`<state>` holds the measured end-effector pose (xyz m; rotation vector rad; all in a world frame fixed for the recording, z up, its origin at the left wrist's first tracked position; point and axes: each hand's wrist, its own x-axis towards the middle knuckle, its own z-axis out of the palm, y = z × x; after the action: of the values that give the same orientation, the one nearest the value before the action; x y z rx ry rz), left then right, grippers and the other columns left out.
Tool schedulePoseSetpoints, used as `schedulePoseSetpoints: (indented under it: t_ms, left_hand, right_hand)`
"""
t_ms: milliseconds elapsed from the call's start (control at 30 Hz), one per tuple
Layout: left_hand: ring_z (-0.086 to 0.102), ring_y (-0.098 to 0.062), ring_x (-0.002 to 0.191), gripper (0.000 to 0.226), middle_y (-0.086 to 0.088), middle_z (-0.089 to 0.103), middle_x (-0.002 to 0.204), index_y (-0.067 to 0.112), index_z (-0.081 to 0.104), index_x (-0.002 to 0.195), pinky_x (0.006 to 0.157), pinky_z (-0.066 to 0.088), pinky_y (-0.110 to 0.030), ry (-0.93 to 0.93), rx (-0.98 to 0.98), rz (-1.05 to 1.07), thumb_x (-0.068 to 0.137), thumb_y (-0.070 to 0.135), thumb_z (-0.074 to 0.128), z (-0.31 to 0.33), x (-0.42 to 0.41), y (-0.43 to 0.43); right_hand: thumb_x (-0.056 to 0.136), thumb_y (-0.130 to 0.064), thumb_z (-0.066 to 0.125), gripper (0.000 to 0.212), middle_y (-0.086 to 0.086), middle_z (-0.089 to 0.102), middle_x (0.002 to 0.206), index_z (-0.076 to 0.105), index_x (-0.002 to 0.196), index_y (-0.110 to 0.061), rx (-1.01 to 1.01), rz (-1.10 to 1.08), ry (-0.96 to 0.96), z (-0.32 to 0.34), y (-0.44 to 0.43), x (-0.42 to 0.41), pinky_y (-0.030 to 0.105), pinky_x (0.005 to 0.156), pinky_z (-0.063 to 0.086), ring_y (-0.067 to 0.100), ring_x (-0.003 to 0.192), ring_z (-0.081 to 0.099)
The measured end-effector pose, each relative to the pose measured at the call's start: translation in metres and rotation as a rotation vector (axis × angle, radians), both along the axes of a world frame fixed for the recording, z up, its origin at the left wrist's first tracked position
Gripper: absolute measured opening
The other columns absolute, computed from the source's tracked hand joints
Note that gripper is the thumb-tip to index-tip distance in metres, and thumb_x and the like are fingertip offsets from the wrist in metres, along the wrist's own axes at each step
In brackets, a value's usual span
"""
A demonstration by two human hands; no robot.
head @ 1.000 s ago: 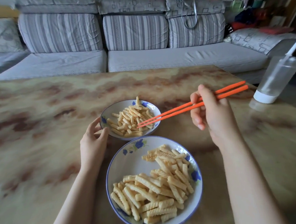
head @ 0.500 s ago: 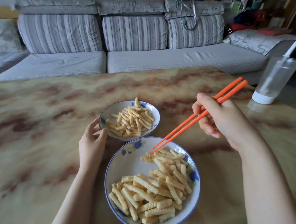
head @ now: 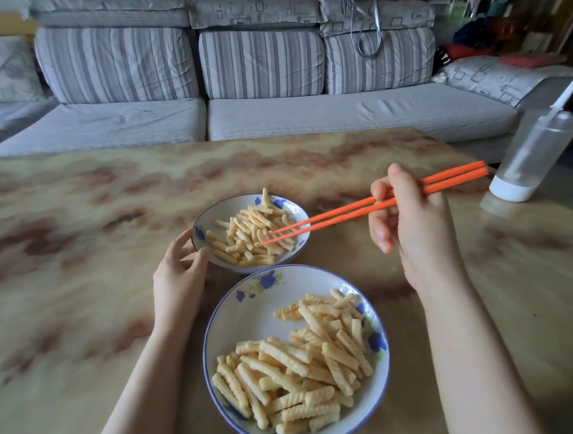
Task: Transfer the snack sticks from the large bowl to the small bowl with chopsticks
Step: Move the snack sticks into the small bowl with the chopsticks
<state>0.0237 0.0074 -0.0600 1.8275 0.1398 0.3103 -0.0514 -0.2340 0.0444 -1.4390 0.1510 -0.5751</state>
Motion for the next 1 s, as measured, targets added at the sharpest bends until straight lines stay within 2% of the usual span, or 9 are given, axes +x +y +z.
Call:
schedulePoseSetpoints:
  t_ms: [167, 367, 600, 700, 833, 1000]
  left_hand:
    - [0.068, -0.02, 0.072, 0.042, -0.001, 0.068, 0.11, 0.029, 0.058, 0.13, 0.065, 0.048, -0.023, -0.002, 0.0, 0.0, 0.089, 0.019, 0.058, -0.001, 0.001, 0.001]
    - [0.068, -0.019, 0.072, 0.041, -0.002, 0.067, 0.111, 0.029, 0.057, 0.13, 0.063, 0.046, -0.019, -0.006, 0.001, 0.001, 0.09, 0.019, 0.058, 0.0, 0.001, 0.0]
    - [0.069, -0.02, 0.075, 0.042, -0.001, 0.068, 0.11, 0.029, 0.057, 0.13, 0.066, 0.049, -0.023, -0.006, 0.005, -0.003, 0.09, 0.019, 0.059, -0.001, 0.0, 0.0]
    - [0.069, -0.022, 0.076, 0.042, 0.0, 0.069, 0.108, 0.029, 0.057, 0.13, 0.071, 0.05, -0.028, -0.006, 0.006, -0.007, 0.09, 0.018, 0.059, 0.0, 0.0, 0.0]
    - [0.069, -0.022, 0.075, 0.04, 0.001, 0.069, 0.104, 0.028, 0.058, 0.128, 0.066, 0.048, -0.021, -0.009, 0.003, 0.0, 0.09, 0.017, 0.058, 0.001, 0.0, 0.0]
    - [0.069, -0.023, 0.075, 0.041, 0.002, 0.068, 0.106, 0.029, 0.057, 0.129, 0.071, 0.05, -0.026, -0.014, 0.003, 0.002, 0.09, 0.018, 0.059, 0.001, 0.0, -0.001]
  right_hand:
    - [0.102, -0.025, 0.039, 0.04, -0.002, 0.042, 0.036, 0.049, 0.065, -0.013, 0.079, -0.04, -0.038, -0.012, 0.019, 0.015, 0.018, 0.034, 0.026, 0.016, 0.029, 0.036]
    - [0.104, -0.026, 0.037, 0.039, 0.003, 0.05, 0.039, 0.05, 0.071, -0.011, 0.041, 0.035, -0.004, -0.024, 0.031, 0.023, 0.017, 0.036, 0.032, 0.017, 0.031, 0.043]
    - [0.103, -0.026, 0.037, 0.04, 0.002, 0.045, 0.036, 0.05, 0.067, -0.012, -0.005, 0.04, -0.008, -0.011, 0.01, 0.012, 0.019, 0.036, 0.026, 0.019, 0.03, 0.037]
    - [0.102, -0.026, 0.038, 0.041, 0.004, 0.042, 0.035, 0.05, 0.066, -0.012, -0.086, 0.138, 0.016, -0.002, -0.002, 0.002, 0.019, 0.036, 0.023, 0.019, 0.029, 0.032]
    - [0.101, -0.03, 0.039, 0.04, 0.005, 0.04, 0.035, 0.051, 0.069, -0.01, -0.247, 0.26, 0.109, 0.01, -0.015, -0.013, 0.019, 0.035, 0.024, 0.019, 0.03, 0.028]
    - [0.101, -0.029, 0.04, 0.039, 0.005, 0.039, 0.036, 0.052, 0.07, -0.008, -0.345, 0.275, 0.15, 0.016, -0.022, -0.021, 0.019, 0.034, 0.022, 0.017, 0.03, 0.029]
